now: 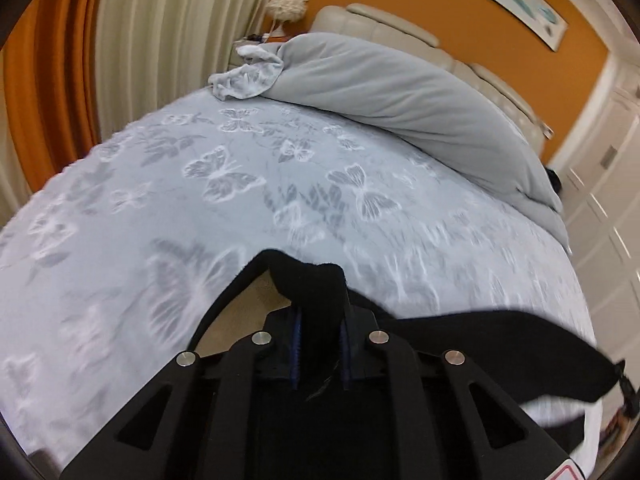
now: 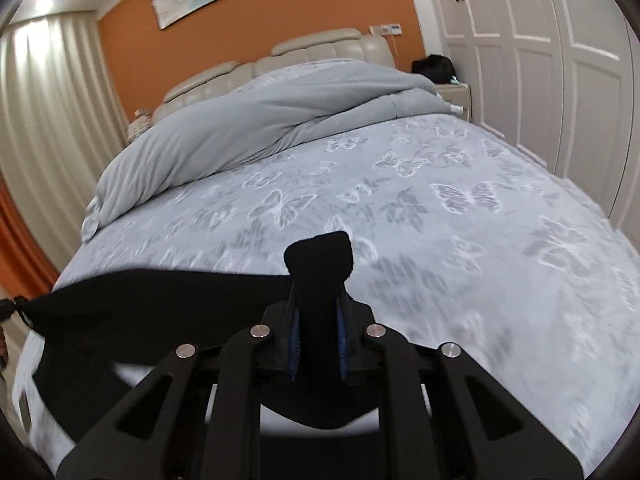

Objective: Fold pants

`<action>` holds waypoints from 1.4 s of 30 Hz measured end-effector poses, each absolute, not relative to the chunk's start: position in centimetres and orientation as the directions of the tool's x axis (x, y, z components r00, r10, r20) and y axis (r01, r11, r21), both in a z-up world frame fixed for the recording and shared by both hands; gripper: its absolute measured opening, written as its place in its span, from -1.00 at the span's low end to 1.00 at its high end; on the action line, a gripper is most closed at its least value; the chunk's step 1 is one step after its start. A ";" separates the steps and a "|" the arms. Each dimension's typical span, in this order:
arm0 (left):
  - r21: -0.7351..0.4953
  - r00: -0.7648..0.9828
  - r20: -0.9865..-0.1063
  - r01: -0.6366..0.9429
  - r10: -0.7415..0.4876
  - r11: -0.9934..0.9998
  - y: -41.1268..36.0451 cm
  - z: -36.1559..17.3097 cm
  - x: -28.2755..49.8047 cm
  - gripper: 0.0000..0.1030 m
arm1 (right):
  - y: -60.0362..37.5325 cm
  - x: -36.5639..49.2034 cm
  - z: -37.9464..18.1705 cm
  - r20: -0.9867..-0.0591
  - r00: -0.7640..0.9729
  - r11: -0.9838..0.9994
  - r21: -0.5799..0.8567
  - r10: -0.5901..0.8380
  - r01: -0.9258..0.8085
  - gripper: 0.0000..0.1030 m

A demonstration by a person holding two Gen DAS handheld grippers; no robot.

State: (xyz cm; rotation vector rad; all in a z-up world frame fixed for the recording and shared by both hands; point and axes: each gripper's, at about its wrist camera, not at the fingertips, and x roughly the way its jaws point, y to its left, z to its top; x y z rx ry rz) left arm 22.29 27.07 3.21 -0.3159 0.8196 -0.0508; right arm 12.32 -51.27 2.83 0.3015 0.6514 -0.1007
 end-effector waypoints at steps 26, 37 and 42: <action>-0.705 0.563 -0.698 -0.431 -0.443 0.563 28.2 -8.9 9.5 0.74 | -43.1 -0.3 -3.1 -0.711 0.679 0.823 0.489 0.183 0.289 0.63; -0.751 0.575 -0.642 -0.337 -0.507 0.568 27.7 -8.8 12.2 -0.94 | -48.1 4.8 -6.8 -0.683 0.711 0.691 0.595 0.168 0.410 -0.26; -0.726 0.687 -0.556 -0.128 -0.467 0.676 27.0 -2.5 13.0 -0.95 | -47.2 5.0 1.2 -0.424 0.888 0.740 0.653 0.178 0.163 -0.94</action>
